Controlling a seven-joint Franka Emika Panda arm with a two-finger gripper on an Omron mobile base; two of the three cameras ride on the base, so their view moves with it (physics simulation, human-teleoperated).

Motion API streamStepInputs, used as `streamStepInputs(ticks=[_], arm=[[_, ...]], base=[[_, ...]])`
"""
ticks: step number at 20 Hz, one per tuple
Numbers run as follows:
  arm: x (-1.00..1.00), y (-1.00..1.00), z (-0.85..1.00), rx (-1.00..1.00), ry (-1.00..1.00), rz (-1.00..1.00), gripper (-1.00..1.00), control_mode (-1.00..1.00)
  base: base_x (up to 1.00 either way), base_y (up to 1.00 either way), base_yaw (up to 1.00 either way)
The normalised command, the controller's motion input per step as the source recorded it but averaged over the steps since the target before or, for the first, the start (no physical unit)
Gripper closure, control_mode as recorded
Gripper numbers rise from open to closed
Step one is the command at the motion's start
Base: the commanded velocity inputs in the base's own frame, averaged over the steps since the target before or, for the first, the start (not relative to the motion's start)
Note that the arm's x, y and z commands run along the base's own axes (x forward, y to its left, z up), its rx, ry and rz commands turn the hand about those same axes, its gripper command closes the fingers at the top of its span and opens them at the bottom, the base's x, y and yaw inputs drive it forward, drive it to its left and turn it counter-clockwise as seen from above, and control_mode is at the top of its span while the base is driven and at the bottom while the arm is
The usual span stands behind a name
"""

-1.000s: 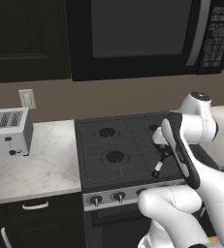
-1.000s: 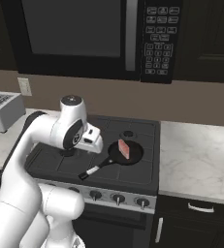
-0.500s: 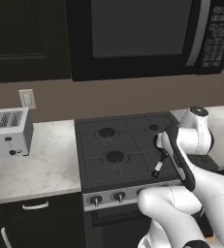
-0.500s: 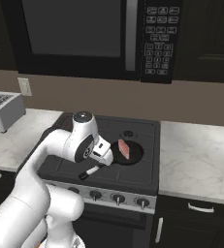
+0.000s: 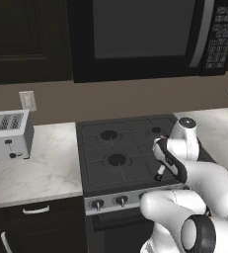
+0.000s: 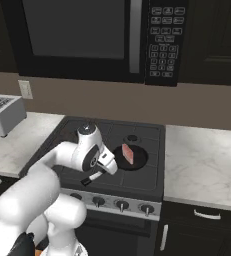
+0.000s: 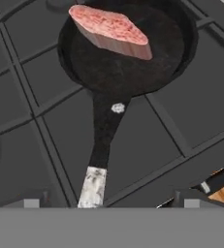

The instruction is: Pick up the pan with the steak in it and place it on the dining table. Then place the steak on the plate.

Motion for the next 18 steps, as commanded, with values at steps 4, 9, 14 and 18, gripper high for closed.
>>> streamStepInputs(ticks=[4, 9, 14, 18], arm=[[0.27, -0.02, -0.32, 0.0, 0.04, -0.04, -1.0, -1.0], [0.2, -0.1, -0.4, 0.0, 0.04, -0.04, -1.0, -1.0], [0.2, -0.08, -0.4, 0.02, 0.03, -0.04, -1.0, -1.0], [0.33, -0.01, -0.33, 0.04, 0.01, -0.05, -1.0, -1.0]], base=[[0.0, 0.0, 0.0], [0.0, 0.0, 0.0], [0.0, 0.0, 0.0], [0.0, 0.0, 0.0]])
